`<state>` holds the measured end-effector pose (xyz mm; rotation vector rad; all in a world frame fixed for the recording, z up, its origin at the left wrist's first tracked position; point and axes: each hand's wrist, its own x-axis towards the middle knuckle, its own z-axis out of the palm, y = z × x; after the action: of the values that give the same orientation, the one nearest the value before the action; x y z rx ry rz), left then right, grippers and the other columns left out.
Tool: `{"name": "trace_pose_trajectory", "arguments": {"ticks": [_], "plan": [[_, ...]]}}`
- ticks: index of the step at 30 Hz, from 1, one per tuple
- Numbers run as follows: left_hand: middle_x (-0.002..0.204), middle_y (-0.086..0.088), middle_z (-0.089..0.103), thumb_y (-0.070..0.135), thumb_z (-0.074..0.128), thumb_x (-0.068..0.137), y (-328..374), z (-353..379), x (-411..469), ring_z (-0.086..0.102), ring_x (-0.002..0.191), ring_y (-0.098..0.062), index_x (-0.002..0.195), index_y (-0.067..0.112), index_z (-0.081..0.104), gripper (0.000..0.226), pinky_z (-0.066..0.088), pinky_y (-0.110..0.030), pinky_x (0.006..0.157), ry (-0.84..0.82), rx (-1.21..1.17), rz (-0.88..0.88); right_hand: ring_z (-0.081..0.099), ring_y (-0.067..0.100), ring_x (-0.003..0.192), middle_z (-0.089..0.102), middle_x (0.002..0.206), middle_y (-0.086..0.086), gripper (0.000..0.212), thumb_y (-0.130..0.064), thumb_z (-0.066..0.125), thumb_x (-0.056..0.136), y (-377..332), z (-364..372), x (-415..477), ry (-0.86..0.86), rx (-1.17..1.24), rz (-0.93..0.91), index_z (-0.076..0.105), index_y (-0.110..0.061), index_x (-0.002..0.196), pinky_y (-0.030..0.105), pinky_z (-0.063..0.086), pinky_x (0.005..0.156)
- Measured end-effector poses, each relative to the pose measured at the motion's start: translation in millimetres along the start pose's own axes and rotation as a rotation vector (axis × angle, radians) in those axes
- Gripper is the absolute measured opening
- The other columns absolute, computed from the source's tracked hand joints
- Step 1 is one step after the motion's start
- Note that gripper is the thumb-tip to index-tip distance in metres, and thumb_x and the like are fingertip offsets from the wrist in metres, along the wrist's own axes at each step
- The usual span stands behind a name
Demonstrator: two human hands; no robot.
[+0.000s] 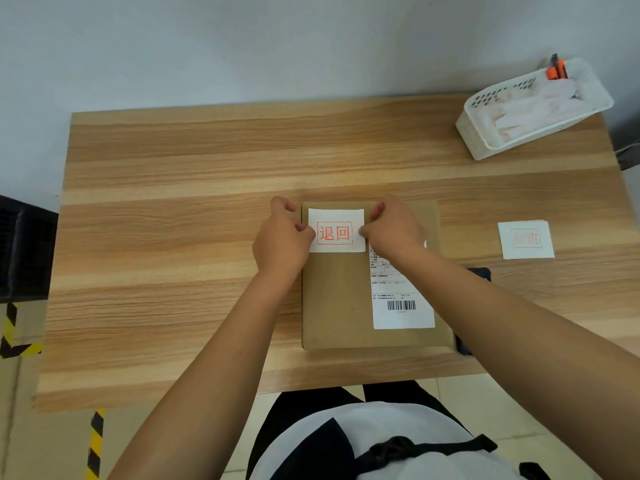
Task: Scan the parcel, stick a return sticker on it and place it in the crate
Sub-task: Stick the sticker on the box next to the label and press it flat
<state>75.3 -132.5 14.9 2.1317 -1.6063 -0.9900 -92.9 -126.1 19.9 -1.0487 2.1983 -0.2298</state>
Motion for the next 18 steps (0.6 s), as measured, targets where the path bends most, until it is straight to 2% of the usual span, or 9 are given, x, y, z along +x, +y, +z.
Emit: {"name": "trace_pose_trajectory", "arguments": {"ticks": [5,8,11,14,16,18], "plan": [[0.089,0.010,0.069,0.021,0.065,0.081,0,1,1,0.061,0.080,-0.017,0.117,0.022,0.047,0.040,0.043,-0.032,0.064,0.004,0.037,0.014,0.060,0.023,0.088,0.069,0.093,-0.002,0.022,-0.014,0.068,0.079,-1,0,0,0.020,-0.026,-0.007,0.051,-0.024,0.089,0.036,0.028,0.082],[0.084,0.011,0.065,0.020,0.064,0.081,0,2,1,0.060,0.079,-0.019,0.114,0.022,0.049,0.037,0.042,-0.032,0.063,0.001,0.067,0.031,0.062,0.024,0.092,0.069,0.093,-0.002,0.023,-0.014,0.068,0.079,0,3,0,0.038,-0.063,-0.024,0.050,-0.024,0.089,0.038,0.030,0.083],[0.083,0.008,0.062,0.021,0.065,0.081,-4,0,4,0.059,0.079,-0.018,0.108,0.023,0.053,0.030,0.040,-0.031,0.059,-0.001,0.061,0.060,0.060,0.025,0.100,0.067,0.098,-0.002,0.029,-0.026,0.077,0.077,5,0,1,0.039,-0.062,-0.031,0.053,-0.022,0.093,0.042,0.036,0.090],[0.084,0.007,0.058,0.017,0.065,0.082,-11,0,6,0.059,0.082,-0.017,0.105,0.022,0.056,0.025,0.035,-0.027,0.055,-0.014,0.004,0.101,0.053,0.027,0.111,0.062,0.113,0.000,0.035,-0.037,0.077,0.078,16,-6,-2,0.062,-0.129,-0.111,0.057,-0.024,0.103,0.042,0.034,0.092],[0.094,0.003,0.059,0.016,0.064,0.083,-17,-2,7,0.059,0.094,-0.021,0.107,0.020,0.060,0.025,0.039,-0.027,0.065,-0.001,-0.053,0.159,0.045,0.029,0.121,0.056,0.128,0.004,0.039,-0.039,0.069,0.084,27,-7,-6,0.135,-0.269,-0.272,0.056,-0.026,0.118,0.043,0.033,0.099],[0.119,-0.003,0.059,0.022,0.064,0.088,-25,-3,8,0.052,0.118,-0.026,0.120,0.019,0.061,0.033,0.039,-0.028,0.088,-0.017,-0.022,0.270,0.033,0.032,0.136,0.043,0.147,0.009,0.049,-0.042,0.063,0.088,36,-6,-12,0.198,-0.364,-0.439,0.050,-0.028,0.133,0.047,0.028,0.108]]}}
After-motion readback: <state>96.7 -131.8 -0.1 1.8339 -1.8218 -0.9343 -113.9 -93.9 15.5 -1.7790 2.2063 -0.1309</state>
